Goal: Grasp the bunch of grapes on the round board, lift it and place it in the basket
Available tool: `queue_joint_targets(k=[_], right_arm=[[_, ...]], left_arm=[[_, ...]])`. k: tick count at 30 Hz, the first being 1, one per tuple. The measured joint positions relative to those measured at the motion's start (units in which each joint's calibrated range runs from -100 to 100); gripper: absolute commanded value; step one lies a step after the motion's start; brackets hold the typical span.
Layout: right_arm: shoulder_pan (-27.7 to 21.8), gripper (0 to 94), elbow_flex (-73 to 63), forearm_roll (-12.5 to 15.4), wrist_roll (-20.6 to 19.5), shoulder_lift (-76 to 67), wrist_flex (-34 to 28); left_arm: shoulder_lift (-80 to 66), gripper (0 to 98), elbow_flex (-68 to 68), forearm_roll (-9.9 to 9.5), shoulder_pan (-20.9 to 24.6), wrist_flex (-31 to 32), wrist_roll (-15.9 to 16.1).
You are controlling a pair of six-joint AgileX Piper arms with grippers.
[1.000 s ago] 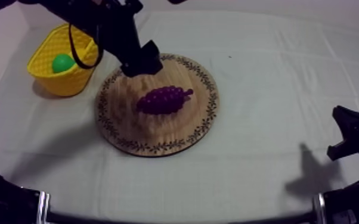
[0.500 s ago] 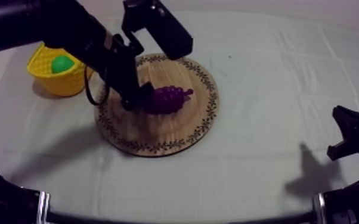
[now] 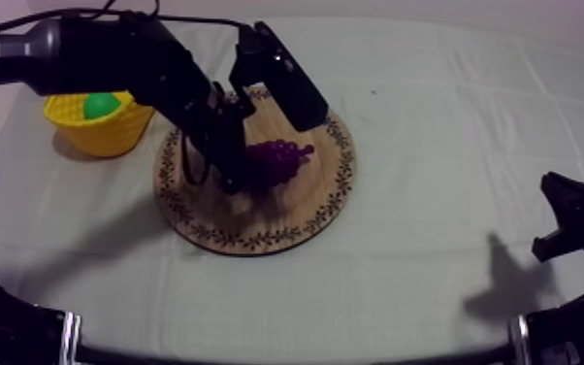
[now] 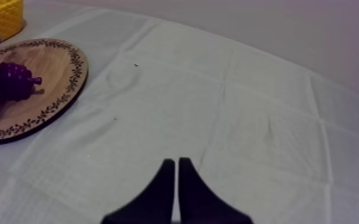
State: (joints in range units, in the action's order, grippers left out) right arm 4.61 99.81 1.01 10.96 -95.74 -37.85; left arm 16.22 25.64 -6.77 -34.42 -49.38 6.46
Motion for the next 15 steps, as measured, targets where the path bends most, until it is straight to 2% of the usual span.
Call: queue_joint_targets(k=[5,11,15], right_arm=[[0.0,0.4,0.0,0.0,0.0,0.0,0.0],[0.0,0.4,0.0,0.0,0.0,0.0,0.0],[0.0,0.4,0.0,0.0,0.0,0.0,0.0]], left_arm=[[4.8,93.8,-2.2,0.07,0.5,3.5,0.7],[9.5,90.8,-6.5,0.12,0.6,4.5,0.6],[12.2,85.4,-8.7,0.17,0.6,4.6,0.5]])
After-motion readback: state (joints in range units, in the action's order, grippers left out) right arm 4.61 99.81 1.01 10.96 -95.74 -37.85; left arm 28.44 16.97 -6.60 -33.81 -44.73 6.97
